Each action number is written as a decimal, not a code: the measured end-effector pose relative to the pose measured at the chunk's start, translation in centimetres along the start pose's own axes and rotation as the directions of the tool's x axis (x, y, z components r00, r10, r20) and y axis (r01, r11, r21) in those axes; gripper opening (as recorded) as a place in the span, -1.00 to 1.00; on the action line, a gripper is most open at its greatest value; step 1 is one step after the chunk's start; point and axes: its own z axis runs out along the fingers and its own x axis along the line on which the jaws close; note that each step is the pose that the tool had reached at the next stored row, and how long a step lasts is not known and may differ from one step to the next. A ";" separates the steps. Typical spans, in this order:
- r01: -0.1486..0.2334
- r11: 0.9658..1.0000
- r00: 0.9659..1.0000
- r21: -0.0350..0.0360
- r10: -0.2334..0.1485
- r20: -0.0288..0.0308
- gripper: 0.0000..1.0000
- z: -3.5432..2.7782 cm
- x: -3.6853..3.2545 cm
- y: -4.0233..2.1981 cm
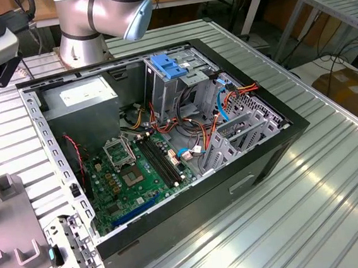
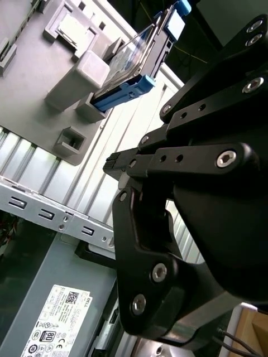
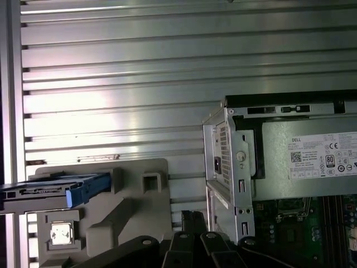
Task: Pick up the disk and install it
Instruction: 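Reach for the disk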
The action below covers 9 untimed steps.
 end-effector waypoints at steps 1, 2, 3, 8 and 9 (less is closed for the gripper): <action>0.000 1.000 1.000 0.000 0.000 0.000 -0.79 0.00 0.10 -0.01; 0.000 1.000 1.000 0.000 0.000 -0.001 -0.79 0.00 0.18 -0.01; 0.000 1.000 1.000 0.000 0.000 -0.001 -0.79 0.00 0.29 -0.02; 0.000 1.000 1.000 0.000 0.000 -0.002 -0.79 -0.01 0.81 -0.06; 0.000 1.000 1.000 0.000 0.000 -0.002 -0.79 -0.02 0.95 -0.07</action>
